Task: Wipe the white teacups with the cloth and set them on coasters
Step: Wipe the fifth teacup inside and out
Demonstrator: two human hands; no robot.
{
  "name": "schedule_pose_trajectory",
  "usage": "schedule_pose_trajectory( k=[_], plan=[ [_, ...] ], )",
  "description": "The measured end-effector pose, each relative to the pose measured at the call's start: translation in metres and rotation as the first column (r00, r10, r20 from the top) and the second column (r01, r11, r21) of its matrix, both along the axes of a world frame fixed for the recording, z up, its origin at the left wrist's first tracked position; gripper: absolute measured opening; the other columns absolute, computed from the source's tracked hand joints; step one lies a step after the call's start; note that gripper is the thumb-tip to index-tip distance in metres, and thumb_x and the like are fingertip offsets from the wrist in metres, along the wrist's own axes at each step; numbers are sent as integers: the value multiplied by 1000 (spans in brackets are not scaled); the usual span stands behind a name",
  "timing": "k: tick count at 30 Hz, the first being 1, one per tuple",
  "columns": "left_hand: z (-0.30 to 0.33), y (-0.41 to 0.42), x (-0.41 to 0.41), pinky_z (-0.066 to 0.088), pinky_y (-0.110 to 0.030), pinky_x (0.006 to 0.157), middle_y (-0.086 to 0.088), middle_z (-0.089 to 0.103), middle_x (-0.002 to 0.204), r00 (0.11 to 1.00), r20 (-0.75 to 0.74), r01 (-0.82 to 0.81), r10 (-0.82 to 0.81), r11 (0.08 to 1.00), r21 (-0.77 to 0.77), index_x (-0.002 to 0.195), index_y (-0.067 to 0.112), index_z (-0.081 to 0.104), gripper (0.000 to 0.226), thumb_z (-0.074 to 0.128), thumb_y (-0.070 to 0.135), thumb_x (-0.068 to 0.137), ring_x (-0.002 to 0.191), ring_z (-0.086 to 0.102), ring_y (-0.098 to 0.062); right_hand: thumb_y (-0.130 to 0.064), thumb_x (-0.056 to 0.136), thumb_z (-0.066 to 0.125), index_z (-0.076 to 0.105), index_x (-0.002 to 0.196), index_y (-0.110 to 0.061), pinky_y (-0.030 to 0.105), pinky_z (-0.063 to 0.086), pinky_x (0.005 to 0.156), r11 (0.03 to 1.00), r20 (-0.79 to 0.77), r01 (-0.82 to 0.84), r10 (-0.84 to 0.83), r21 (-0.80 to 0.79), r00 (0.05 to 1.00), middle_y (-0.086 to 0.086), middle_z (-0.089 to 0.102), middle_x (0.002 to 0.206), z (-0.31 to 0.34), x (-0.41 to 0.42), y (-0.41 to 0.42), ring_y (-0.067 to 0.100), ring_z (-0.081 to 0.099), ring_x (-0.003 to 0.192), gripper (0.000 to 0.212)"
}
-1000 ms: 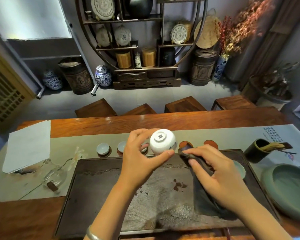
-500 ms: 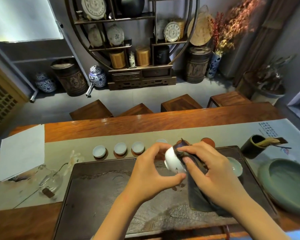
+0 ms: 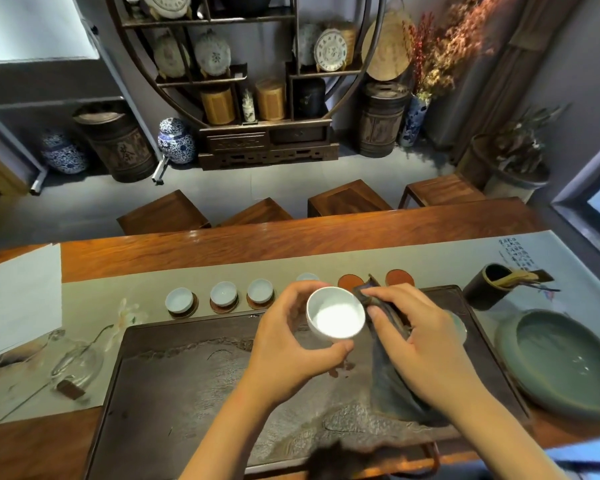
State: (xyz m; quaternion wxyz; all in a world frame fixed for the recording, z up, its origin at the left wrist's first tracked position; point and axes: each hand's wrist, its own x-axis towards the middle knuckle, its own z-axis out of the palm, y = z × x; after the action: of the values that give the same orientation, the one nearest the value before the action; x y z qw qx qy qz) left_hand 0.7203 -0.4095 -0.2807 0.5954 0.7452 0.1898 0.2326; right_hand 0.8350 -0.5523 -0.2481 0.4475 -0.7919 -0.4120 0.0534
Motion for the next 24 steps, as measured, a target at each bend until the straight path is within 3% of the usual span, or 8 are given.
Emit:
schedule_pose_trajectory(
  k=[4, 8, 14, 19, 21, 24],
  plan=[
    [-11, 3, 2, 52, -22, 85, 11, 68, 110, 994, -14, -105, 105, 994, -35, 108, 30, 60, 59, 87, 35, 56, 106, 64, -10, -7, 86, 63, 67, 107, -17, 7, 42, 83, 1000, -2, 1, -1, 2, 1000, -10, 65, 101, 0, -6, 4, -3, 55, 97, 23],
    [-20, 16, 3, 53, -37, 93, 8, 71, 110, 985, -25, -175, 173, 982, -71, 107, 29, 62, 60, 89, 35, 53, 106, 65, -12, -7, 85, 65, 68, 107, -20, 14, 45, 80, 980, -6, -184, 184, -76, 983, -10, 65, 98, -5, -13, -1, 1, 58, 95, 26],
    [-19, 13, 13, 51, -31, 91, 10, 67, 114, 996, -58, -70, 69, 997, -25, 110, 34, 62, 61, 89, 40, 56, 109, 62, -12, -11, 86, 62, 67, 107, -24, 7, 41, 85, 1000, -43, 21, -21, -5, 999, -15, 64, 103, -2, 21, 9, -5, 56, 102, 25],
    [-20, 2, 38, 50, -20, 89, 16, 70, 108, 990, -37, -140, 139, 990, -32, 106, 33, 65, 58, 86, 45, 53, 105, 64, -4, -11, 86, 63, 64, 102, -32, -1, 37, 80, 994, -90, 113, -113, -4, 990, -26, 61, 100, -14, 25, 10, -10, 53, 102, 27],
    [-20, 0, 53, 51, -21, 90, 15, 70, 109, 982, -47, -185, 183, 982, -38, 105, 36, 65, 58, 86, 47, 52, 104, 63, -2, -11, 84, 65, 65, 99, -36, 0, 39, 80, 994, -148, 110, -108, 1, 983, -25, 64, 98, -21, 24, 2, -8, 57, 98, 29],
    [-23, 5, 84, 53, -28, 91, 9, 70, 108, 983, -82, -175, 166, 976, -129, 104, 32, 65, 53, 89, 34, 57, 103, 65, -6, -11, 83, 67, 69, 100, -30, 4, 40, 81, 998, -166, 20, -29, -55, 986, -21, 66, 96, -33, 20, -4, -4, 59, 96, 26]
  ],
)
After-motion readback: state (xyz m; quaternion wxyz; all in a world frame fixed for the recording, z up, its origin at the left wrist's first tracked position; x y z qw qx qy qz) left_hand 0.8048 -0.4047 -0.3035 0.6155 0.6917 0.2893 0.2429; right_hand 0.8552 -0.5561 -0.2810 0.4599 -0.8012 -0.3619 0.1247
